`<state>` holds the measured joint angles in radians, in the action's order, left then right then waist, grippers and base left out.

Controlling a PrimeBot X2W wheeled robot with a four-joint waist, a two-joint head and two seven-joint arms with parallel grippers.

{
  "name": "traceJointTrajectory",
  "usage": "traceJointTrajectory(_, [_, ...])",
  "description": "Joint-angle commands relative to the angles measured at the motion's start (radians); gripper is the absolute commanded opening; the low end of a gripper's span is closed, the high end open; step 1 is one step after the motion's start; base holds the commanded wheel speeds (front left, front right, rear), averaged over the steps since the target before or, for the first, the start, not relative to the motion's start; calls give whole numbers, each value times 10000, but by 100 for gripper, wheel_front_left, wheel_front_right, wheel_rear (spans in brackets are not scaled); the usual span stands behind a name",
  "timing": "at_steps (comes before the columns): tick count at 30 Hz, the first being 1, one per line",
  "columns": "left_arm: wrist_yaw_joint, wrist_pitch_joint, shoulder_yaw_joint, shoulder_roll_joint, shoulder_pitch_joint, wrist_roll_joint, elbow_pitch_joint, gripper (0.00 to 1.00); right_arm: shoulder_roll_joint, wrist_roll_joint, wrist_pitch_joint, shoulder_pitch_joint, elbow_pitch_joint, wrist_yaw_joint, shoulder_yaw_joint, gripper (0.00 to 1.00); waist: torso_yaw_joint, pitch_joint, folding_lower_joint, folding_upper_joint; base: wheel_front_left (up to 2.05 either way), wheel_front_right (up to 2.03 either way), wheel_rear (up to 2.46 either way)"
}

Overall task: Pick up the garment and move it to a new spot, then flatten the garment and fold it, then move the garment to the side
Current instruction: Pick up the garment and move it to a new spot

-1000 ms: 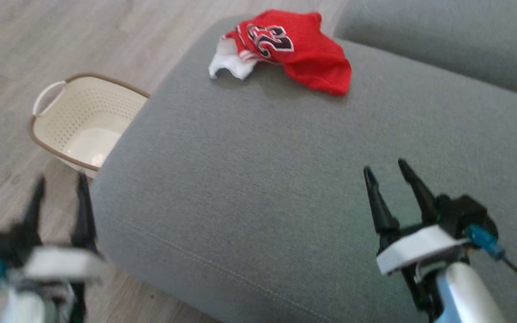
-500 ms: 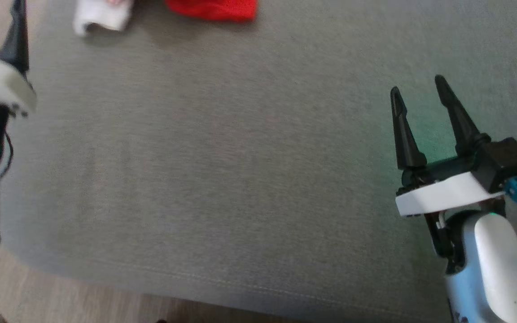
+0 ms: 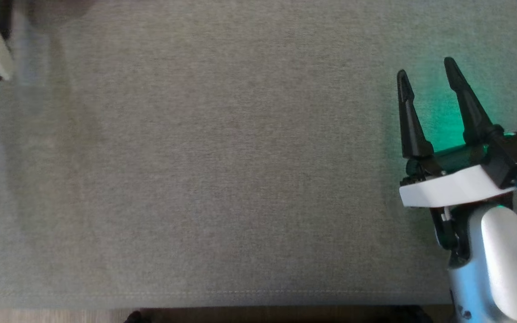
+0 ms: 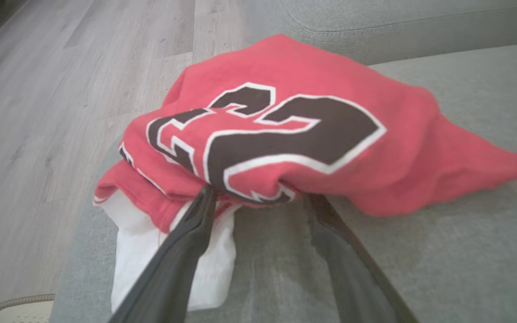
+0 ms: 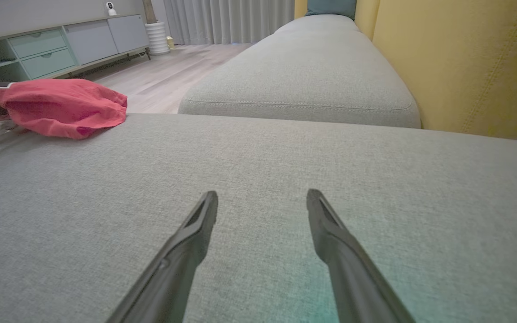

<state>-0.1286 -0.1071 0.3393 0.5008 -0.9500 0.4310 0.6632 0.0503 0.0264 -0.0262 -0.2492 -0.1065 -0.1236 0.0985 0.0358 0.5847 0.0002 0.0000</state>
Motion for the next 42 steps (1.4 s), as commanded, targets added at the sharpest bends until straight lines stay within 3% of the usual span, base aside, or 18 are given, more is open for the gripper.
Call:
traceJointTrajectory(1, [72, 126, -422, 651, -380, -38, -165, 100, -1, 45, -87, -122, -365, -71, 262, 100, -152, 123, -2, 0, 0, 0, 0])
traceJointTrajectory(4, [170, 455, -495, 666, -601, -52, 399, 100, -1, 103, -165, -117, -314, -71, 293, 100, -267, 152, -2, 0, 0, 0, 0])
traceJointTrajectory(5, [164, 561, -498, 696, -660, -58, 594, 94, -1, 120, -188, -120, -291, -71, 314, 100, -312, 151, -2, 0, 0, 0, 0])
traceJointTrajectory(6, [159, 691, -509, 720, -725, -59, 783, 62, -1, 134, -210, -120, -266, -71, 332, 100, -351, 143, -2, 0, 0, 0, 0])
traceJointTrajectory(9, [247, 1116, -541, 758, -866, -113, 1237, 0, -1, 157, -268, -98, -173, -71, 342, 100, -426, 51, -2, 0, 0, 0, 0])
traceJointTrajectory(14, [411, 1838, -460, 833, -1116, -341, 1694, 0, -1, 171, -318, -28, -11, -71, 269, 100, -419, -274, -2, 0, 0, 0, 0])
traceJointTrajectory(24, [95, 2497, 606, 892, -1528, -964, 1064, 0, -1, 656, -709, 41, 736, -71, 386, 100, -355, -1858, -2, 0, 0, 0, 0])
traceJointTrajectory(36, [-17, 1168, 2476, 941, -1405, -644, -2171, 0, -1, 1411, -1350, 358, 1756, -71, -2, 100, -1202, -3852, -2, 0, 0, 0, 0])
traceJointTrajectory(42, [202, 388, 3058, 220, -406, -129, -3433, 0, -1, 1636, -1554, 463, 2036, -71, -57, 100, -1905, -3977, -2, 0, 0, 0, 0])
